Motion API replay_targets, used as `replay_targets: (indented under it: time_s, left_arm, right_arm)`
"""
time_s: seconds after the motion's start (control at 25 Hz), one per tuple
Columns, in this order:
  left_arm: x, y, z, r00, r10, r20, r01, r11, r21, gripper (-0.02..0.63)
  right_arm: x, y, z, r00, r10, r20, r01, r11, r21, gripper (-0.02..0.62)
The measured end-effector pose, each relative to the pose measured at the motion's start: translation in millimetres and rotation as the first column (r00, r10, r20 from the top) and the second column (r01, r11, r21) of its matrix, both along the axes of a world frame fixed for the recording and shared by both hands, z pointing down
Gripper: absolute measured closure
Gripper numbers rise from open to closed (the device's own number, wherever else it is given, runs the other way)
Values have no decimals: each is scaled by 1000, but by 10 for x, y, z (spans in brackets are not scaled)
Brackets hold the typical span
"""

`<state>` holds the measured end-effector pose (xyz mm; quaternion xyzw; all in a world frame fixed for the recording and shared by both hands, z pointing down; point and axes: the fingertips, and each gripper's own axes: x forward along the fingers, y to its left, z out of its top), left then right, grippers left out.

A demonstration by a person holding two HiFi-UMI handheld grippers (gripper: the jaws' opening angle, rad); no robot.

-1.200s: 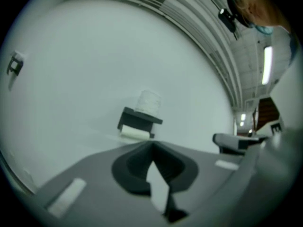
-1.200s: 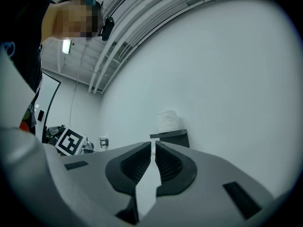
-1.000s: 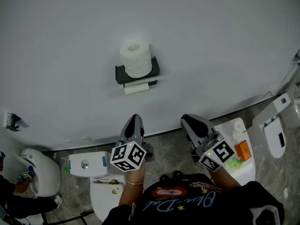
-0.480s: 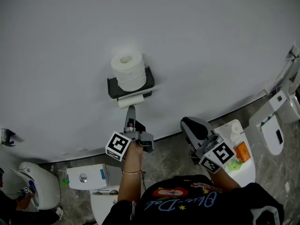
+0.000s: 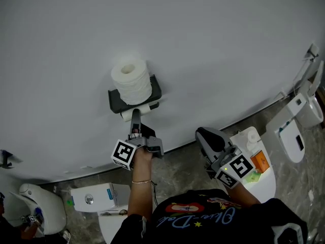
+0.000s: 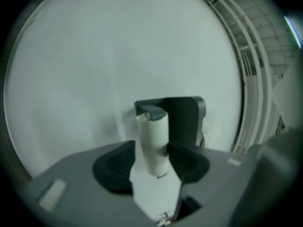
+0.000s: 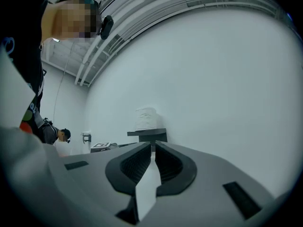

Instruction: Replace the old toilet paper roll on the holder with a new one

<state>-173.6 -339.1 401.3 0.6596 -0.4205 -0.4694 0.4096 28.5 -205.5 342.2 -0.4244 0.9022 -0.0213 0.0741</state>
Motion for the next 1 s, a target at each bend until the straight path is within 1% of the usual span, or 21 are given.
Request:
replay_targets:
  time_s: [0.16,0.28,0.36,0.52,0.64,0.72,0.88,1.0]
  left_arm:
    - [42,-37,-44,1000,-6,19,6,1000,19,423]
    - [101,-57,-52,1000,13,11,-13,1000,21,430]
    - [180,-80,-50,999,40,20,-41,999,30,431]
    - [581,-190,-40,991,128,35,-129,991,29,433]
    - [902,-251,-48,982,183,36,-185,982,29,433]
    - [1081,-270,-59,975,217,51,-219,975,33,433]
    - [1323,-274,-71,964,261,58,-263,964,32,433]
    - [1444,-271,-83,957,283,64,-285,958,34,433]
  right_arm:
    - [40,-29,21,1000,10,-1,-10,1000,-4,581]
    - [58,-47,36,1000,19,-2,-19,1000,-9,581]
    - [66,-50,42,1000,25,-3,-25,1000,-10,581]
    - [187,-72,7,998,58,-6,-58,998,-2,581]
    - [384,-46,-72,993,120,-6,-120,992,26,581]
    - [521,-18,-90,987,158,-7,-158,987,31,581]
    - [745,52,-29,975,220,1,-220,975,9,581]
    - [845,104,19,970,244,8,-244,970,-10,581]
